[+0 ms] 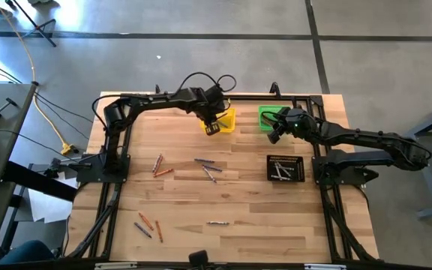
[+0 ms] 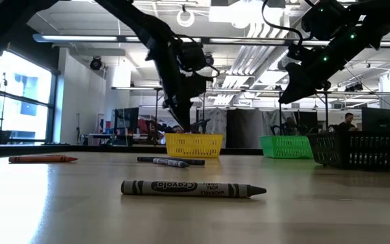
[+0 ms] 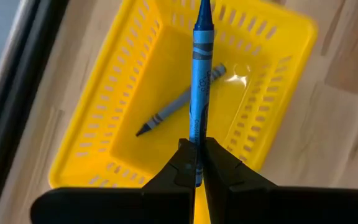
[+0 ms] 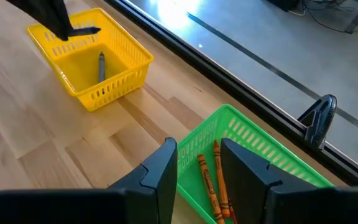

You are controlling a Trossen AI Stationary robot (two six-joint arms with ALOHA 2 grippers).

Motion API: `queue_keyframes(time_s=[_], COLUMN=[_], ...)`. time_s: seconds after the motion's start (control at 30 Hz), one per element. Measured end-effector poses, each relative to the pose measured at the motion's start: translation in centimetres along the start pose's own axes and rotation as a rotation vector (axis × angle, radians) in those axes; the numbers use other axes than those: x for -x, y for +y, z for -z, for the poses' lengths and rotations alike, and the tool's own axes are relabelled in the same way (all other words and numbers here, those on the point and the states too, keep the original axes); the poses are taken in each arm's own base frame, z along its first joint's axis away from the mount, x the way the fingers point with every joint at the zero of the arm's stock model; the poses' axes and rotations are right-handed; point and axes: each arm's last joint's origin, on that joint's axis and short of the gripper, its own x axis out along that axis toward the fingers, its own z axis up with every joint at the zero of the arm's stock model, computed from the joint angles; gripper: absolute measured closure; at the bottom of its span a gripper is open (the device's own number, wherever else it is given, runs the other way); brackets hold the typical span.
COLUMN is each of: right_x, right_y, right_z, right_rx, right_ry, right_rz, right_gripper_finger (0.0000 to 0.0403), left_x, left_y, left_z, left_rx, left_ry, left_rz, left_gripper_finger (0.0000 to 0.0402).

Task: Sort crayons
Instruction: Put the blue crayon into the yellow bin, then put the orange crayon into the green bin

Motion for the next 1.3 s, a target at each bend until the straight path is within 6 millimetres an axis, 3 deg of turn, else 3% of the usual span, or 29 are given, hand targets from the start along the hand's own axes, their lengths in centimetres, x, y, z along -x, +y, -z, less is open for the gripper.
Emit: queue_keyframes(time_s=[0.7, 0.87, 0.97, 1.1, 1.3], right_x=[0.0, 0.0, 0.0, 0.0, -0.1], right_y=[0.0, 0.0, 0.0, 0.0, 0.0], right_z=[0.3, 0.3, 0.3, 0.3, 0.6], right_rx=[-0.013, -0.023, -0.023, -0.023, -0.024], right_ry=[0.033, 0.033, 0.033, 0.033, 0.049], right_rz=[0.004, 0.004, 0.004, 0.004, 0.007], right_gripper_finger=[0.0286, 0.0286, 0.0286, 0.0286, 0.0286], left_x=[-0.4, 0.7, 2.1, 3.9, 5.9], left_y=[-0.6, -1.0, -2.2, -5.2, -10.0], left_z=[0.2, -0.3, -1.1, -1.5, 1.8], left_rx=[-0.005, -0.017, -0.064, -0.132, -0.175], left_ry=[-0.004, 0.018, 0.031, 0.093, 0.459], left_rz=[-0.011, -0.004, 0.011, 0.048, 0.062], left_gripper_finger=[0.0328, 0.0324, 0.0323, 0.0323, 0.0323])
